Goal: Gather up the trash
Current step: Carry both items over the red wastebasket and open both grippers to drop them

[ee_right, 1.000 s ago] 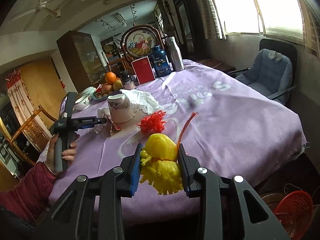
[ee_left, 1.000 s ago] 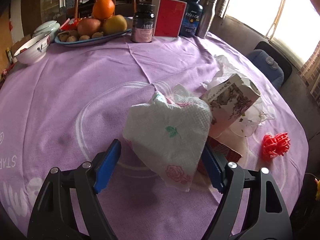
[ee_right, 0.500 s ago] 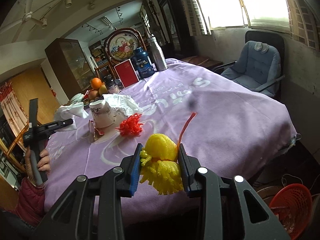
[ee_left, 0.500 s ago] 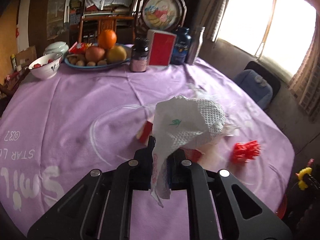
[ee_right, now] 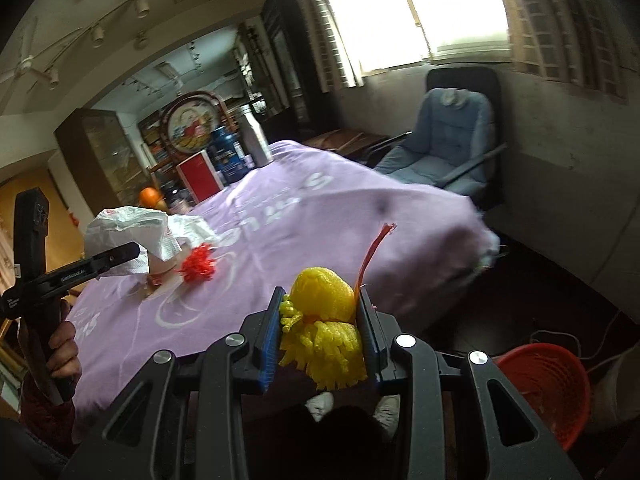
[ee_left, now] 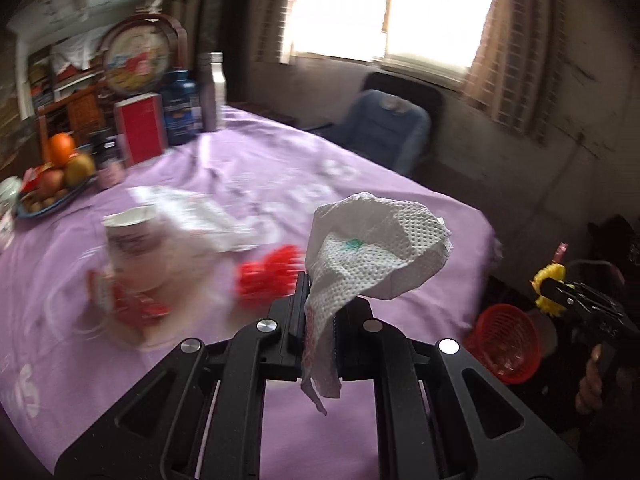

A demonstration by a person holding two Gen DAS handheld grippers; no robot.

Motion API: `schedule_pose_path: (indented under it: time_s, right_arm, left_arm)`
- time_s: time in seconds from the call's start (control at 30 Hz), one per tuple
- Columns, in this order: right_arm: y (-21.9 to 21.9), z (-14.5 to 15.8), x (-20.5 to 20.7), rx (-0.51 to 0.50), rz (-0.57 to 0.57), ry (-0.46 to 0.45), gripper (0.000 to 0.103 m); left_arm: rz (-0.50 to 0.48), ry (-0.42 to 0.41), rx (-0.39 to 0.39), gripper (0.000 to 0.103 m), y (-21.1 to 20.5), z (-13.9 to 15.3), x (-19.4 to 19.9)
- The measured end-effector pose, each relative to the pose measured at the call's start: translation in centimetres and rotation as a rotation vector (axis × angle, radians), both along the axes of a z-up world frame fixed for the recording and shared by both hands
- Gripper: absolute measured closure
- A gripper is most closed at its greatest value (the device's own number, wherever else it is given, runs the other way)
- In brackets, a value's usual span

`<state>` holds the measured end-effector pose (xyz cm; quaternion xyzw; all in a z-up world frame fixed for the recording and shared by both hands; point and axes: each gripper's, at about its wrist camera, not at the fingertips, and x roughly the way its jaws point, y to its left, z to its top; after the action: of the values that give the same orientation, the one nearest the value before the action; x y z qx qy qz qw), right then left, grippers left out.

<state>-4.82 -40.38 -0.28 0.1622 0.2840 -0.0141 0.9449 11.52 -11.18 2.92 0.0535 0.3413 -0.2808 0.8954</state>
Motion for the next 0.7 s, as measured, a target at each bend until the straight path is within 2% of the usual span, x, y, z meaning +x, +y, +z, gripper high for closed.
schedule_pose_path:
  time_s: [0.17, 0.27, 0.47, 0.7]
  right_arm:
    - [-4.5, -0.6, -2.8, -0.018, -0.124, 0.008, 0.068]
    - [-7.8, -2.2, -4.5, -0.005, -0.216, 0.035, 0.067]
    - [-13.1, -6.3, -7.0, 0.044, -0.361, 0.121, 0.067]
    - [-17.1, -8.6, -9.9, 0.082, -0.476, 0.152, 0.066]
  left_arm:
    - [-0.186, 0.051, -0.004, 0.091, -7.6, -1.3, -1.3]
    - [-0.307, 0.080, 0.021, 0.091, -12.9, -2.8, -2.5]
    - [-0.483, 0.164, 0.074, 0.091, -21.2, -6.2, -4.8]
    - [-0.651, 0.247, 0.150, 0.088, -30.1, -11.1, -7.8]
